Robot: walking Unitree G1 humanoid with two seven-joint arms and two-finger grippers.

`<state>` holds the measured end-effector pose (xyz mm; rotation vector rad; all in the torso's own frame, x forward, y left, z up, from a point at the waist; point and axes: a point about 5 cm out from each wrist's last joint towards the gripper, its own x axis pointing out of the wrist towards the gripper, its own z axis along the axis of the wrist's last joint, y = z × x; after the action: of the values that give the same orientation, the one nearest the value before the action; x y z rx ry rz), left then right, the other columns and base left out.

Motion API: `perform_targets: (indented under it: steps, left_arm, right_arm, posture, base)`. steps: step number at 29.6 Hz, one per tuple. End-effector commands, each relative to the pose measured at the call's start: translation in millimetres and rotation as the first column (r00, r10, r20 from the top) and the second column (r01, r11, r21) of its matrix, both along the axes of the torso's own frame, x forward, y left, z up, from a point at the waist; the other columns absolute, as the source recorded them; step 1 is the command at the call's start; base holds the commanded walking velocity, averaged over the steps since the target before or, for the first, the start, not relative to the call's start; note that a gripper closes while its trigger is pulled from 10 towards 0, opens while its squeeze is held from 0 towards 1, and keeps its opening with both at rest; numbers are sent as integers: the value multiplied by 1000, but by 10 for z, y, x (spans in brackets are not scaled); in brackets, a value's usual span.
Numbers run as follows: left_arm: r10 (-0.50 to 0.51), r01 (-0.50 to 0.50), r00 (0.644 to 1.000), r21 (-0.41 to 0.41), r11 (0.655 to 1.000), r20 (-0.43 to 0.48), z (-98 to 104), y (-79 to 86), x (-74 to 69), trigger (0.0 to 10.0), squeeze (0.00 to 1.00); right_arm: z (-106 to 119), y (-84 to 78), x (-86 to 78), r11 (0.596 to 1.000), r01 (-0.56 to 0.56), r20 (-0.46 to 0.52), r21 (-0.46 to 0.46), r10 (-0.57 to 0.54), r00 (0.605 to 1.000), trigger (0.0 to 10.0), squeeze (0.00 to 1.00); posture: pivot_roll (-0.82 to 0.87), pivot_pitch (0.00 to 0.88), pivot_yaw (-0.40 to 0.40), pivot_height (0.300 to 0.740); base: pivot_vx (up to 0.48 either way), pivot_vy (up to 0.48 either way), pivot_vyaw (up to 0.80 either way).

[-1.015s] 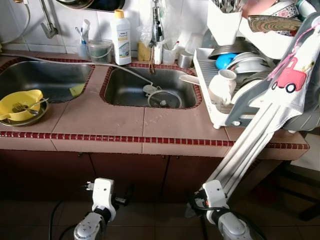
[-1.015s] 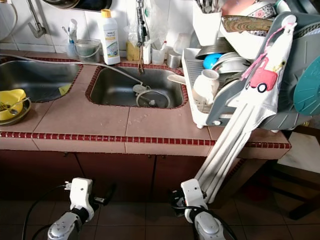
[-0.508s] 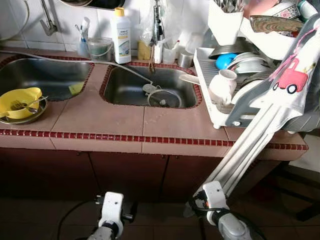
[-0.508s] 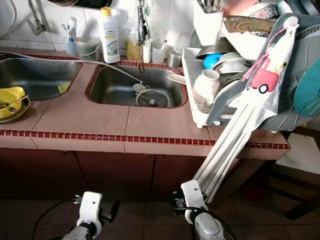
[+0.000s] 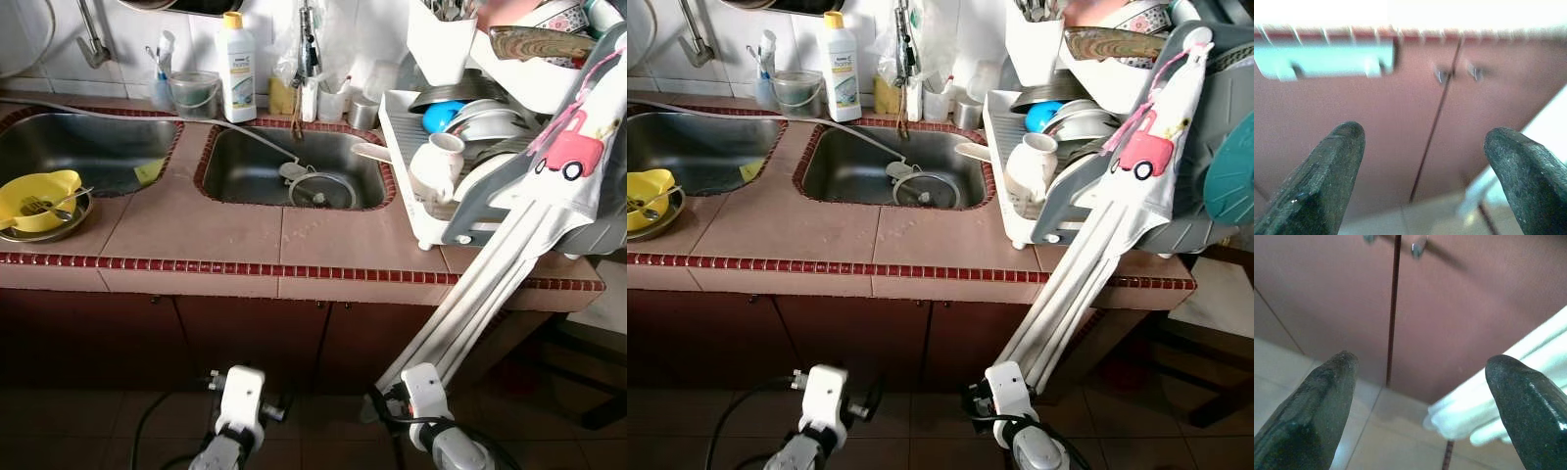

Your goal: Kitchen organization

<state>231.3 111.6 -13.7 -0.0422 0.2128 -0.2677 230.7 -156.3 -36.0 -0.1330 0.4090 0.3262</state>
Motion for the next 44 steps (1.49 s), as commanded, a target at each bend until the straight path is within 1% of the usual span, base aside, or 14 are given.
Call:
perform_targets:
  steps: [1,3,4,5,7,9,15,19,21,30,31,34,40,44]
  left_arm:
    - [71,-74,997,-106,992,-31,69,-25,114,10000,0]
    - [133,-137,990,-160,977,-36,135,6,201,10000,0]
    - [263,-271,963,-268,925,-65,241,71,334,10000,0]
    - [297,-304,952,-306,902,-70,307,81,396,10000,0]
    - [310,-316,948,-329,890,-70,373,79,442,10000,0]
    - [302,-271,953,-356,894,33,609,42,513,10000,0]
    - [163,-107,968,-276,955,190,845,11,488,10000,0]
    - [107,-54,967,-224,973,230,897,26,453,10000,0]
    - [62,-18,957,-154,988,284,1011,153,425,10000,0]
    - [75,-45,973,-136,990,219,1074,401,352,10000,0]
    - [86,-59,968,-121,991,235,1143,448,369,10000,0]
    - [82,-46,970,-157,987,230,1210,465,419,10000,0]
    - [39,-4,954,-116,993,298,1413,457,547,10000,0]
    - [-12,47,953,-107,993,302,1499,446,580,10000,0]
  right_arm:
    - [92,8,84,1000,-5,60,16,4,998,10000,0]
    - [129,24,118,1000,-12,83,24,10,997,10000,0]
    - [184,43,169,999,-20,114,32,16,993,10000,0]
    - [217,52,200,999,-23,132,36,18,991,10000,0]
    - [248,59,227,999,-25,149,39,19,989,10000,0]
    - [329,72,297,998,-25,190,50,15,982,10000,0]
    - [429,123,357,997,-49,245,62,33,969,10000,0]
    - [484,147,378,996,-65,276,69,43,960,10000,0]
    - [671,215,444,989,-112,359,95,70,931,10000,0]
    - [1266,309,601,986,-111,536,121,29,844,10000,0]
    - [1436,311,664,985,-89,562,147,-9,827,10000,0]
    - [1599,308,732,982,-73,598,175,-47,800,10000,0]
    - [1806,262,860,985,-47,610,164,-64,789,10000,0]
    - [1839,175,924,993,15,570,119,-80,818,10000,0]
  posture:
    - [-157,40,-82,740]
    - [-157,37,-82,740]
    - [-163,35,-81,740]
    - [-165,33,-81,740]
    - [-165,33,-81,740]
    - [-172,26,-82,740]
    - [-173,26,-88,740]
    - [-171,26,-90,740]
    - [-172,27,-90,740]
    - [-182,27,-79,740]
    - [-182,27,-79,740]
    - [-175,24,-82,740]
    - [-162,21,-91,740]
    - [-146,11,-100,740]
  base:
    - [0,0,0]
    - [0,0,0]
    - [0,0,0]
    - [0,0,0]
    - [0,0,0]
    - [0,0,0]
    - [0,0,0]
    - [0,0,0]
    - [0,0,0]
    - [0,0,0]
    - [0,0,0]
    - [0,0,0]
    - [0,0,0]
    - [0,0,0]
